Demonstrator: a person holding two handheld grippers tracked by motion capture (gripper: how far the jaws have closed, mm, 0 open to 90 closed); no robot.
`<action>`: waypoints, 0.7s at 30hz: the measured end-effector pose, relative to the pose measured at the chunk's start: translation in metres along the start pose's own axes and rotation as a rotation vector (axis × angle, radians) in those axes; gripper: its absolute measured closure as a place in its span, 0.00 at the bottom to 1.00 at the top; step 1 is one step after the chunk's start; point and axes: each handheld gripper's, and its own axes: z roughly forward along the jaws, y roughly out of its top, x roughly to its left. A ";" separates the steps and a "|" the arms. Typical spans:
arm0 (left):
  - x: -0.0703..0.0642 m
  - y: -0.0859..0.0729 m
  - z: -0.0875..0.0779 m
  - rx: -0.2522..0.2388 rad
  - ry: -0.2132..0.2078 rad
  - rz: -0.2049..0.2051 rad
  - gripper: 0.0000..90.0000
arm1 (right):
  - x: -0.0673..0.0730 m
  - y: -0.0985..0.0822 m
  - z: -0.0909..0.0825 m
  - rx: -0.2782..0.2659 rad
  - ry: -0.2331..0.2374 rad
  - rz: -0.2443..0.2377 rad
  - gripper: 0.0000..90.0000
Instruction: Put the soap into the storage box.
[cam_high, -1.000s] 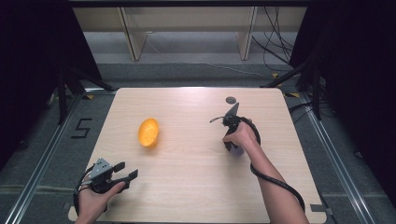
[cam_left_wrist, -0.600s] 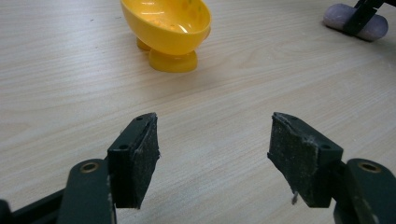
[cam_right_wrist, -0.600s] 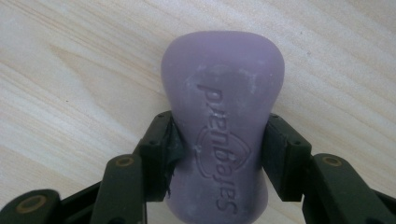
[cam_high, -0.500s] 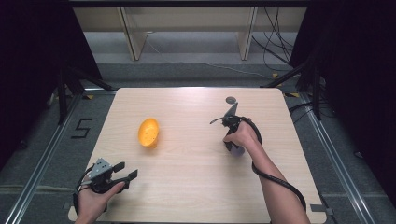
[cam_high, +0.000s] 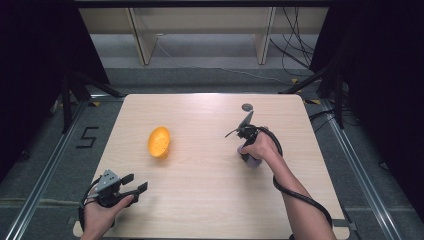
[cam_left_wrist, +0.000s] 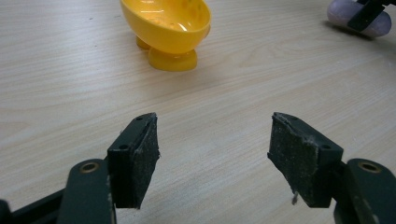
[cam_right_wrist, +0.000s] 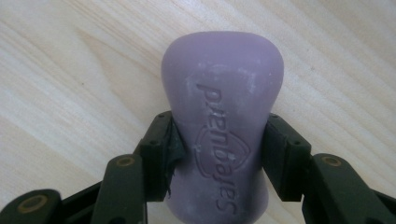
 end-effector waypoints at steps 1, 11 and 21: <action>0.000 0.000 0.000 -0.002 -0.001 -0.001 0.36 | 0.002 -0.001 -0.002 -0.009 -0.001 0.002 0.56; -0.002 -0.001 0.000 0.001 -0.005 -0.032 0.36 | 0.008 -0.017 -0.010 -0.098 -0.014 -0.046 0.56; -0.002 -0.001 0.000 0.006 -0.002 -0.035 0.36 | 0.008 -0.024 -0.012 -0.128 -0.019 -0.065 0.56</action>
